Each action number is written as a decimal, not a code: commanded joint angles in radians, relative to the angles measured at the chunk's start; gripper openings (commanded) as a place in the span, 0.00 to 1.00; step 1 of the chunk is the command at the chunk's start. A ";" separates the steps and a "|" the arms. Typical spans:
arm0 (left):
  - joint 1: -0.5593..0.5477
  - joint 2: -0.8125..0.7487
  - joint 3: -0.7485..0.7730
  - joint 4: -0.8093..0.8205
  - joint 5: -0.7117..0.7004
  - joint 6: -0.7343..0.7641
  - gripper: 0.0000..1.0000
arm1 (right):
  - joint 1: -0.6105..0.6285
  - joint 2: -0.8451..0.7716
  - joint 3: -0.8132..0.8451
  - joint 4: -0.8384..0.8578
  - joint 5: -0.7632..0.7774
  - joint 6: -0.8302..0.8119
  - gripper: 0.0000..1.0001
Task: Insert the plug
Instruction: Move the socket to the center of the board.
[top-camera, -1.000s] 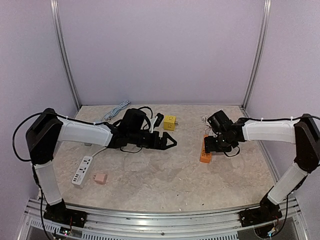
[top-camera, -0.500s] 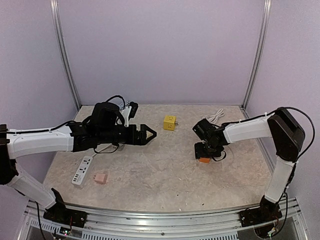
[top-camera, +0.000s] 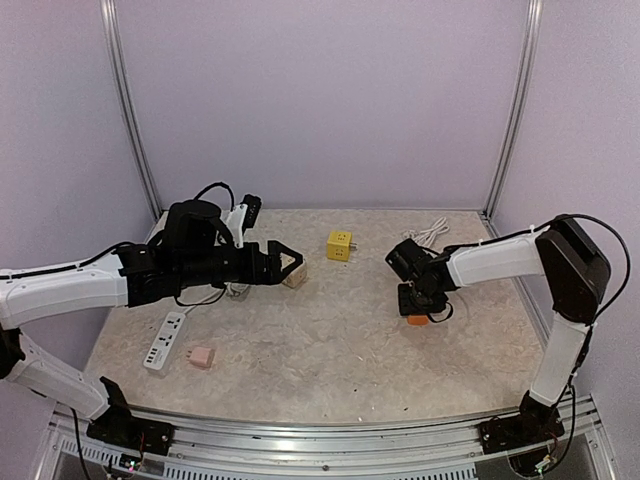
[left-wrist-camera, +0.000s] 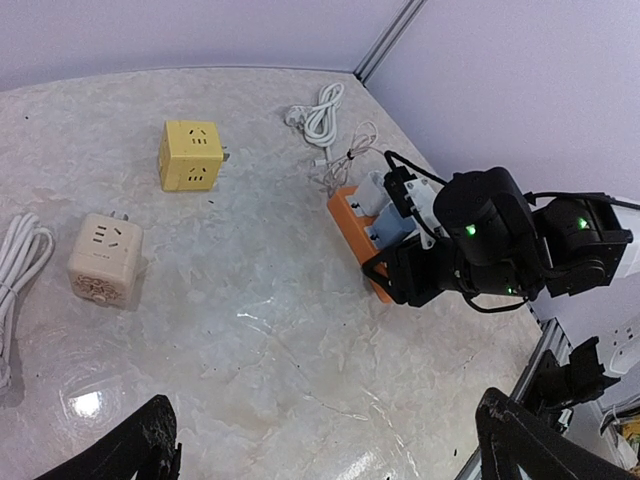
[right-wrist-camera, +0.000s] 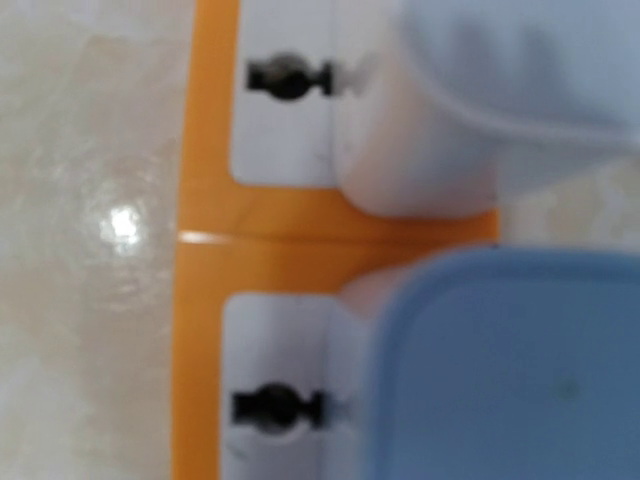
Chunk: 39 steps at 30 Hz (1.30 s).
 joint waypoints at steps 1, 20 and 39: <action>-0.006 -0.015 0.005 -0.015 -0.003 0.017 0.99 | -0.034 -0.031 -0.025 -0.014 0.020 -0.023 0.48; -0.008 -0.081 0.019 -0.051 0.009 0.035 0.99 | -0.340 0.111 0.222 -0.039 -0.120 -0.280 0.50; -0.004 -0.088 0.033 -0.077 0.014 0.035 0.99 | -0.460 0.207 0.279 -0.136 -0.070 -0.432 0.50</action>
